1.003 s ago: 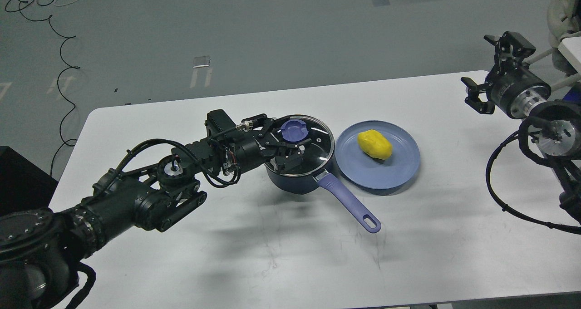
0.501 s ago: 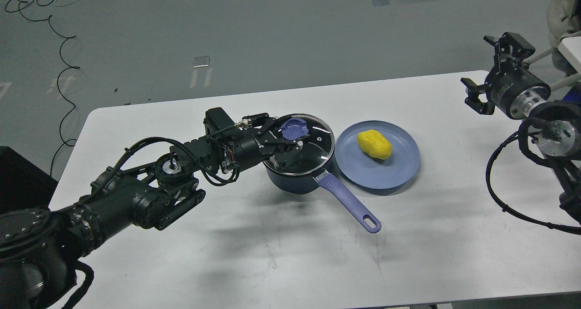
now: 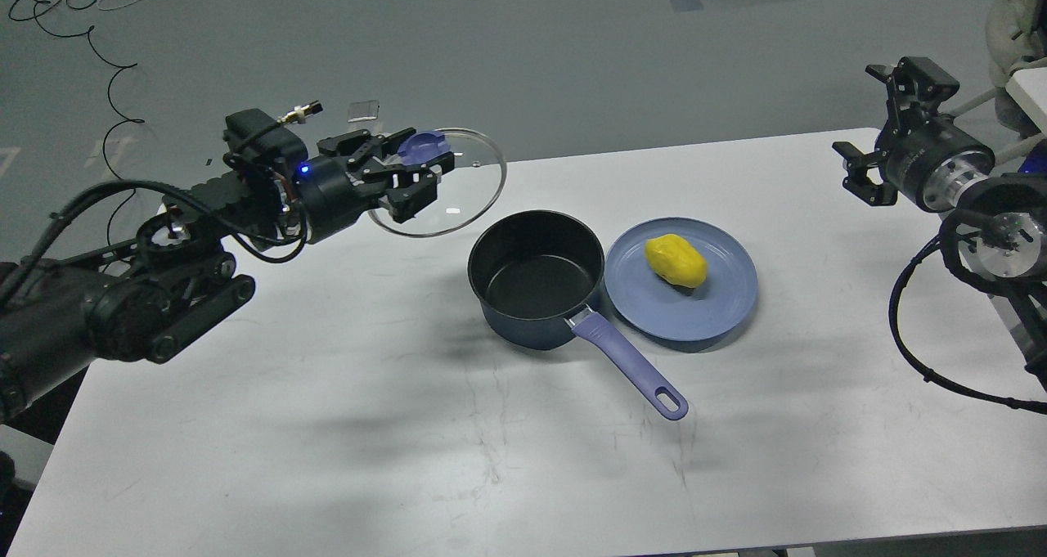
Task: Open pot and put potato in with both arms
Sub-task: 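Lift the glass lid off the saucepan with the left gripper, then lower the lid onto the table beside the pot and release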
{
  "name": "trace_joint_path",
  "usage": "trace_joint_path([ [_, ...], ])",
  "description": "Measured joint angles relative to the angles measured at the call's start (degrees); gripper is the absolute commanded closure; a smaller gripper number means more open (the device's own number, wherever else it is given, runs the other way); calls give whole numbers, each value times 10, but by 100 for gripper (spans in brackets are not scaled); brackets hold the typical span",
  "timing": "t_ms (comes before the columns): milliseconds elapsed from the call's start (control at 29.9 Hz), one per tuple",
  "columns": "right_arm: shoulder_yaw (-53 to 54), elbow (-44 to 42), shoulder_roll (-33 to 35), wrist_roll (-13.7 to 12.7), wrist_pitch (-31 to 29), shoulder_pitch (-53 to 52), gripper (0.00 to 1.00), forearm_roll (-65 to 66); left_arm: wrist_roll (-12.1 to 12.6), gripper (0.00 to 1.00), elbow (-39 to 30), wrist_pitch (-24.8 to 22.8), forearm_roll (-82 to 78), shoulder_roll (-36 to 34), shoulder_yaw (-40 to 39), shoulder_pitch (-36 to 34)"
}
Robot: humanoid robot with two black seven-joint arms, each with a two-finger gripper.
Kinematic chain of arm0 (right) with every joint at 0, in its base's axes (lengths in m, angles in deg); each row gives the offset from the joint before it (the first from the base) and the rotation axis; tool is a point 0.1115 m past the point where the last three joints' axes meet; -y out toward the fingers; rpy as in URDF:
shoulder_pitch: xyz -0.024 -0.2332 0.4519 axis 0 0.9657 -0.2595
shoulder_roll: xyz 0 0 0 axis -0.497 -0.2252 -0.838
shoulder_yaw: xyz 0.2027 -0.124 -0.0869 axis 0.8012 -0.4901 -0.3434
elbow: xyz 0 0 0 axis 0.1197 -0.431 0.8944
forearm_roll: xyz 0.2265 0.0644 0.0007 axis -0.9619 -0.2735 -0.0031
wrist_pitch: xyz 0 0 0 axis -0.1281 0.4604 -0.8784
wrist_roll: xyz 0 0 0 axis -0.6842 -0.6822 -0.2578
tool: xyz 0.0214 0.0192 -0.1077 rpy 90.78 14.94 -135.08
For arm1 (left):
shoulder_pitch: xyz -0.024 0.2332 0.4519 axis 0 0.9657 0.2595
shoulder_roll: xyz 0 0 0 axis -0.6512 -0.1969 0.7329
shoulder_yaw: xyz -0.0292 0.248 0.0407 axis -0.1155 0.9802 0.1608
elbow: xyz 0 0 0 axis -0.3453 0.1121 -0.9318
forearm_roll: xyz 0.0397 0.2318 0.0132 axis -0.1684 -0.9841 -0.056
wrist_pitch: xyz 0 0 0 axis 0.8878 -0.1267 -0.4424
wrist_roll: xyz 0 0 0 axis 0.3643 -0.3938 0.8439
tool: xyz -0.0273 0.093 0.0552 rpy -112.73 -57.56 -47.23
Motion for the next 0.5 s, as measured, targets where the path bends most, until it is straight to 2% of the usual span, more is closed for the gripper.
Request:
trace_joint_path([
  [100,-1,0,-2,0,0,0,0,0,0,58,1,35,-1,-36,13,38],
  [267,-3,0,-2,0,1,-1,0,0,0,58,8,111,-4,-59,17,129],
  [501,-9,0,1,0,0,-3,0,0,0,57,33,159,-4,-55,17,191],
])
